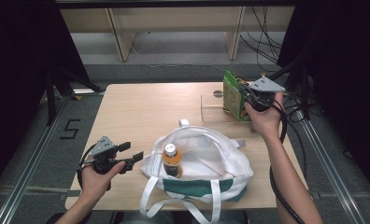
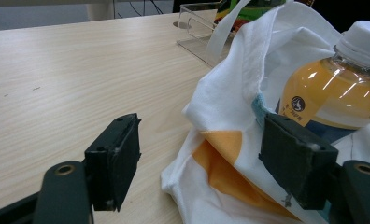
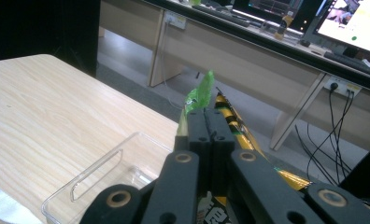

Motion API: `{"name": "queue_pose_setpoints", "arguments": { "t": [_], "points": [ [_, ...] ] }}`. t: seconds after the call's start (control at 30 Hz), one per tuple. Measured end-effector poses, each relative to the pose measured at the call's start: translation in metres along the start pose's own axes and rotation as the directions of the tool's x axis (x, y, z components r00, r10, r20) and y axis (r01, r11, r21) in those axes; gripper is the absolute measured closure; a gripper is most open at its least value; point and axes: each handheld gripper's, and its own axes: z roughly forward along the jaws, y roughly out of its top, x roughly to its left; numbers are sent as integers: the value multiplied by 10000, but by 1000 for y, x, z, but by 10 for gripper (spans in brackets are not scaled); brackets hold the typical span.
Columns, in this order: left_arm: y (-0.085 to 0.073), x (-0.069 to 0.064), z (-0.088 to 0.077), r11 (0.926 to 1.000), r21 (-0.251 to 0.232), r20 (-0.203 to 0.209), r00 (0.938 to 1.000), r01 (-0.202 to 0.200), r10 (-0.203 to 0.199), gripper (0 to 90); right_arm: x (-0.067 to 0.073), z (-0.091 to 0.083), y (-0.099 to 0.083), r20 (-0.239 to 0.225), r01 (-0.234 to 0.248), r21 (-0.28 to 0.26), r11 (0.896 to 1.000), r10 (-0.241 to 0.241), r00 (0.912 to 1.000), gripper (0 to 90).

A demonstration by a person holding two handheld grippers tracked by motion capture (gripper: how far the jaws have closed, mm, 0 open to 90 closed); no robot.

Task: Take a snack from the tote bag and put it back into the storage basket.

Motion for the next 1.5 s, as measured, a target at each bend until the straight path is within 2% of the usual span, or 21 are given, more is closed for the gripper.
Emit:
{"name": "queue_pose_setpoints", "arguments": {
  "t": [0.27, 0.3, 0.37, 0.4, 0.57, 0.77, 0.8, 0.83, 0.93, 1.07, 1.37, 1.4, 1.5],
  "points": [
    [0, 0, 0, 10000, -21, 29, 10000, 8, -8, 282, -1, 3, -4, 47, 59, 24, 10000, -59, 10000, 900],
    [0, 0, 0, 10000, -31, 37, 10000, 16, -16, 282, -1, 4, -4, -10, -85, 72, 9999, 85, 10000, 900],
    [0, 0, 1, 10000, -48, 17, 10000, 65, -64, 282, -2, 6, -5, -84, -6, 60, 10000, 6, 10000, 900],
    [0, 0, 1, 10000, -47, 21, 10000, 68, -68, 282, 0, 6, -6, 21, -47, 58, 10000, 46, 10000, 900],
    [0, 1, 0, 10000, -3, 4, 10000, -91, 91, 282, 1, 9, -8, -82, -154, 142, 9998, 155, 9998, 900],
    [0, 0, 1, 10000, -39, 23, 10000, 49, -49, 282, 0, 10, -7, -146, -16, 48, 10000, 17, 9999, 900],
    [0, 0, 1, 10000, -45, 17, 10000, 69, -69, 282, 1, 10, -6, -24, -62, -20, 10000, 62, 10000, 900],
    [0, 0, 1, 10000, -39, 16, 10000, 57, -57, 282, 1, 10, -5, -63, 67, -37, 10000, -67, 10000, 900],
    [0, 0, 1, 10000, -38, 22, 10000, 58, -58, 282, 2, 11, -4, -40, -48, 1, 10000, 48, 10000, 900],
    [0, 1, 0, 10000, -31, 59, 9999, -89, 89, 282, 1, 15, -5, -148, 43, 36, 10000, -43, 9999, 900],
    [-1, 1, 1, 10000, -48, 28, 10000, 61, -61, 282, 3, 19, -6, -62, 115, 22, 9999, -115, 9999, 900],
    [0, 1, 0, 9999, -31, 63, 9999, -138, 139, 282, 3, 19, -6, -56, 42, 40, 10000, -42, 10000, 900],
    [0, 1, 0, 9999, 26, 29, 9999, -104, 104, 282, 2, 21, -6, -3, 131, -6, 9999, -131, 9999, 900]
  ]
}}
